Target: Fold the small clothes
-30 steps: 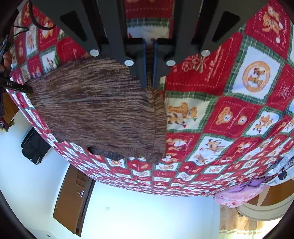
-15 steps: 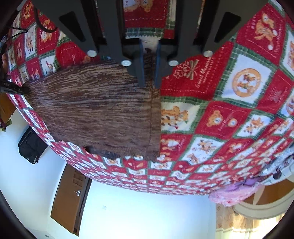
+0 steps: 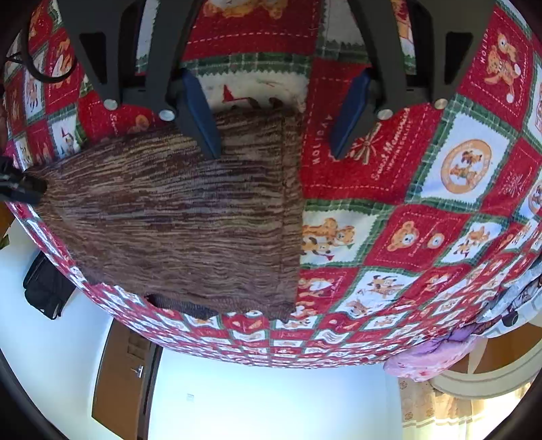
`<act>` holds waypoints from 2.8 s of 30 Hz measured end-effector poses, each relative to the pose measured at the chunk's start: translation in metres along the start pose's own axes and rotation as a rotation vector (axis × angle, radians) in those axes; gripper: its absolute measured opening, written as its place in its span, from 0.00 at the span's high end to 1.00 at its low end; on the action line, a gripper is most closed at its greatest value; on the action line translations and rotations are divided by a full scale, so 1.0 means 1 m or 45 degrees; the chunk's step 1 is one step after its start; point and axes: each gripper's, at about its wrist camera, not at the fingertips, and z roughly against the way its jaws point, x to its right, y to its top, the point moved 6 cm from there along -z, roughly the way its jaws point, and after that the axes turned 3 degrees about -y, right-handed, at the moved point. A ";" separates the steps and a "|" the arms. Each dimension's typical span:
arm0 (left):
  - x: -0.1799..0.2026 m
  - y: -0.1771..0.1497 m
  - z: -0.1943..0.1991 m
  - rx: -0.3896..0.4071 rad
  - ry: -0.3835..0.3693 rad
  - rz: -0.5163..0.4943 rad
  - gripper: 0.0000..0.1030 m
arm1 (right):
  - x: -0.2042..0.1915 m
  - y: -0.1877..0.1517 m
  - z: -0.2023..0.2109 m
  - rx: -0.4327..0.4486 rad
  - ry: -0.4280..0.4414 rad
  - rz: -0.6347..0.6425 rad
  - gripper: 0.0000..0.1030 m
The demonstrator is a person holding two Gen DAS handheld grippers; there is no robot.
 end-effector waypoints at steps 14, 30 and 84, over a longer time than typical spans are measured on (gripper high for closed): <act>0.000 -0.009 0.006 0.037 -0.002 0.003 0.25 | -0.004 -0.016 -0.002 -0.002 -0.078 0.032 0.14; -0.036 -0.017 0.040 0.075 -0.001 0.005 0.10 | -0.055 -0.006 0.032 0.111 -0.158 0.231 0.14; -0.049 0.113 -0.045 -0.002 -0.540 -0.013 0.10 | -0.295 0.008 -0.023 0.362 0.000 0.789 0.83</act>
